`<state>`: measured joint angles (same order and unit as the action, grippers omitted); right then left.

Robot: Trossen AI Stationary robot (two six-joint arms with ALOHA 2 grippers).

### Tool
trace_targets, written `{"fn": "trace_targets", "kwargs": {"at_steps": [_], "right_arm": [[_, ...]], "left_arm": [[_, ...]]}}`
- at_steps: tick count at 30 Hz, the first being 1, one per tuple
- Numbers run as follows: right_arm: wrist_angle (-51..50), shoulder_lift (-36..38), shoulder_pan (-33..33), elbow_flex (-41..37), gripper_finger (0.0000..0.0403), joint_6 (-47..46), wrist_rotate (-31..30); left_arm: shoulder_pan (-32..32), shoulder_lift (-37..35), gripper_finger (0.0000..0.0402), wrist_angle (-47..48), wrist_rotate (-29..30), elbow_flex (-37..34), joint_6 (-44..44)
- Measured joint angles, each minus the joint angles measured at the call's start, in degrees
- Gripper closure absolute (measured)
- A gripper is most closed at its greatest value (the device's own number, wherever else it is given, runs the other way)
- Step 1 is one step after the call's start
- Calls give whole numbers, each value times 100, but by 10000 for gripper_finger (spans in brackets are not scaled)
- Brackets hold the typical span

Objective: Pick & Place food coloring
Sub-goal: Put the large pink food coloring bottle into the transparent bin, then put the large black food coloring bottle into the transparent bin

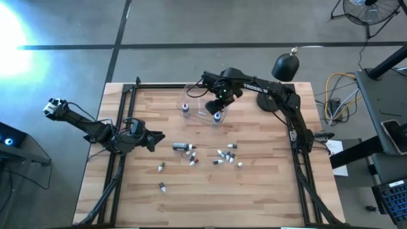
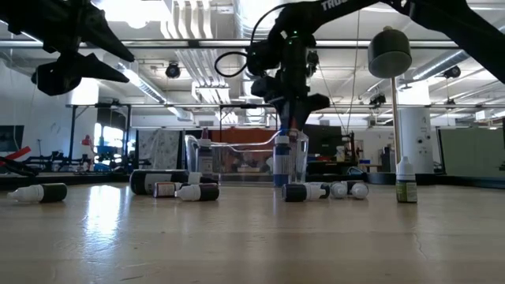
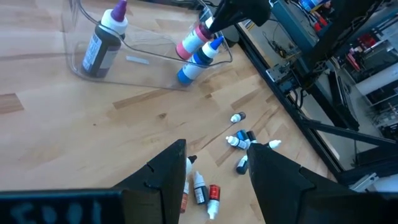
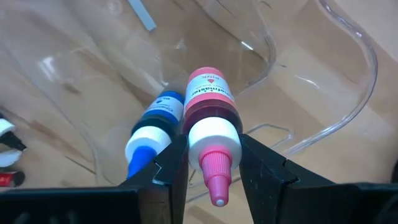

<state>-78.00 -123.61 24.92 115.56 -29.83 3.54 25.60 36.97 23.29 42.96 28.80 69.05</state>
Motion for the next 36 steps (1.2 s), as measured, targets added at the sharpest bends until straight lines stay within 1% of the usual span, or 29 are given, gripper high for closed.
{"fn": "trace_targets", "kwargs": {"at_steps": [4,16,22,28,32,36], "right_arm": [[-4,0,25,-54,287,-16,107],[189,0,25,-132,231,23,64],[176,41,23,18,220,120,-285],[207,388,-43,343,218,345,-867],[221,669,-320,494,219,781,-1031],[249,970,-796,428,220,1165,-1212]], "left_arm": [[-2,0,255,0,3,0,-3],[-2,0,255,0,66,0,-8],[-1,0,255,-1,66,0,-8],[-2,0,255,-2,63,0,6],[0,0,255,-2,63,-1,-2],[-2,12,255,0,65,-2,-2]]}}
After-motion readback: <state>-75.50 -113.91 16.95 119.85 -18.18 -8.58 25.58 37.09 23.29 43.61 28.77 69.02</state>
